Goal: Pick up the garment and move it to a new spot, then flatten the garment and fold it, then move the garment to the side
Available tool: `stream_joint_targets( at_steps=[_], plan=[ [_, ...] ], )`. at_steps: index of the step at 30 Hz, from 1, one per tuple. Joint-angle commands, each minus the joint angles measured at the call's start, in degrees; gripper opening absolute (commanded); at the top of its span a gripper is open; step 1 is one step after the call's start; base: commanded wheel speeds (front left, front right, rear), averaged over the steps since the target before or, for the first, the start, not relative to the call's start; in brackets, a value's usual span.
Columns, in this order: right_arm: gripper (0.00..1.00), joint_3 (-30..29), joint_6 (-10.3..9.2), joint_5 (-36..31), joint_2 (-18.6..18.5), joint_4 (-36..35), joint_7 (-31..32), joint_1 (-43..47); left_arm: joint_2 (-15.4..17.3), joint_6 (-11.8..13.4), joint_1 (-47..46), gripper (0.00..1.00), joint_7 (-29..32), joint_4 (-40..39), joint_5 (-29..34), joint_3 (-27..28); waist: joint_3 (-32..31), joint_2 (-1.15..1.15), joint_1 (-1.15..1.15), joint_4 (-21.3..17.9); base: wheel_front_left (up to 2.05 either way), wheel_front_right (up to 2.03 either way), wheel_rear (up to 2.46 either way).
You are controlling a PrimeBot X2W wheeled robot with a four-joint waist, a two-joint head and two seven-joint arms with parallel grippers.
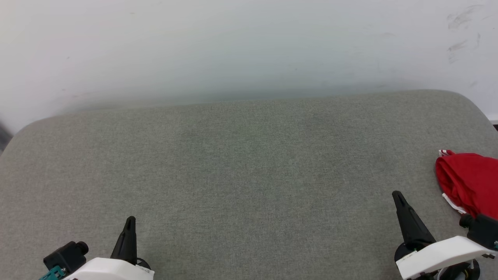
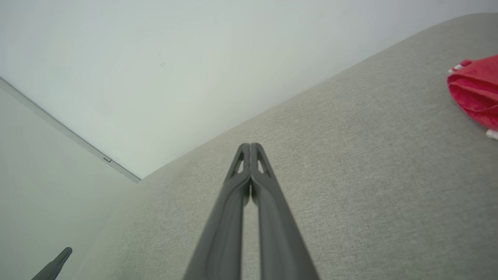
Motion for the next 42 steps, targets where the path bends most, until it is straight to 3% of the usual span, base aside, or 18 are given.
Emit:
stream_joint_targets(
  at_steps=[1,42],
  plan=[
    [0.0,-0.15,0.0,2.02,-0.47,-0.27,-0.14,-1.68,0.02,-0.3,-1.61,0.0,0.3,-0.47,-1.65,0.53,0.01,0.0,-0.01,0.01,0.0,0.0,0.0],
    [0.0,-1.92,0.0,31.37,-0.74,6.69,0.65,-5.72,-2.75,-3.36,-6.01,0.0,7.64,2.11,-27.63,4.22,0.6,0.0,-0.01,0.55,0.0,0.0,0.0]
  ],
)
